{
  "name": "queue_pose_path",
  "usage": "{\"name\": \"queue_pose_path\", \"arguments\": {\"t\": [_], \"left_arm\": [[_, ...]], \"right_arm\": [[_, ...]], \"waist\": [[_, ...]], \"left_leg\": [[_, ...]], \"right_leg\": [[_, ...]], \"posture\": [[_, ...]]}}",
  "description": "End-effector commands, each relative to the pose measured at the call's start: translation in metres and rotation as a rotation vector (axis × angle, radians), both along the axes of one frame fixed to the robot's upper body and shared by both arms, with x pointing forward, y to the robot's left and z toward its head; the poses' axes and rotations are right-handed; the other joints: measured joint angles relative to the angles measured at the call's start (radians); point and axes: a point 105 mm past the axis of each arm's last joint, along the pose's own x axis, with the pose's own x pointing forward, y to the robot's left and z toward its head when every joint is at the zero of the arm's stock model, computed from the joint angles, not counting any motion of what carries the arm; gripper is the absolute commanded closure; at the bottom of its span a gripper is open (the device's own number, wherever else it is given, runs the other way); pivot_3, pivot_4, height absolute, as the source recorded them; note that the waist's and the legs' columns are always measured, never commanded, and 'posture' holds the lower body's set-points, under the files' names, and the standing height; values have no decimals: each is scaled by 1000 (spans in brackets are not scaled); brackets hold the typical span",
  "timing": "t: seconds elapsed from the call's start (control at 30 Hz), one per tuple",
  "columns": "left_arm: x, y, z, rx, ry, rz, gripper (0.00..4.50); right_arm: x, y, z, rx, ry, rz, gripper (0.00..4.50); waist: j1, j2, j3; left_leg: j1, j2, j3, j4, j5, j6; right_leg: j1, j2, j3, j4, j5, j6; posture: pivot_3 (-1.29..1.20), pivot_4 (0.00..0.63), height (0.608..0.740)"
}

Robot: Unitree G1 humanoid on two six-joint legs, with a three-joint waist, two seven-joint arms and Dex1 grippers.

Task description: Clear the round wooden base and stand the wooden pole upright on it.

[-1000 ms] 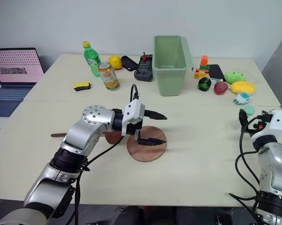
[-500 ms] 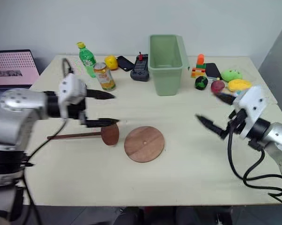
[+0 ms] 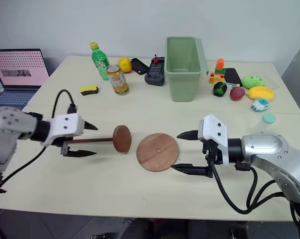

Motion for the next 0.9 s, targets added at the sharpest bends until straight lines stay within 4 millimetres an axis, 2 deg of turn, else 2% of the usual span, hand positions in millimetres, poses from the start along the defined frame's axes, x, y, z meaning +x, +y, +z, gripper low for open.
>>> {"name": "queue_pose_path", "arguments": {"t": [0.03,0.27,0.43,0.67,0.9], "left_arm": [[15,5,0,119,-23,-13,0],[33,9,-7,236,-2,-26,0],[40,4,-10,256,39,-36,0],[39,5,-15,258,66,-33,1272],[41,7,-21,258,49,-19,2786]], "right_arm": [[-9,8,6,5,-20,30,47],[-14,10,3,6,-5,15,47],[-22,11,4,22,2,10,47],[-24,11,5,30,1,0,0],[-21,10,0,13,3,-8,0]], "waist": [[-3,-1,1],[-7,-1,1],[-6,-2,1],[-7,-2,1],[-7,-2,1]], "left_leg": [[0,0,0,0,0,0],[-1,0,0,0,0,0],[-1,0,-1,0,0,0],[-2,0,-2,0,0,0],[-2,0,-2,1,0,0]], "right_leg": [[0,0,0,0,0,0],[-1,2,0,0,0,0],[-2,2,-1,1,0,0],[-2,1,-1,1,0,0],[-2,1,0,1,0,0]], "posture": [[0,150,740],[0,150,740],[0,150,740],[0,150,740],[0,150,740]]}}
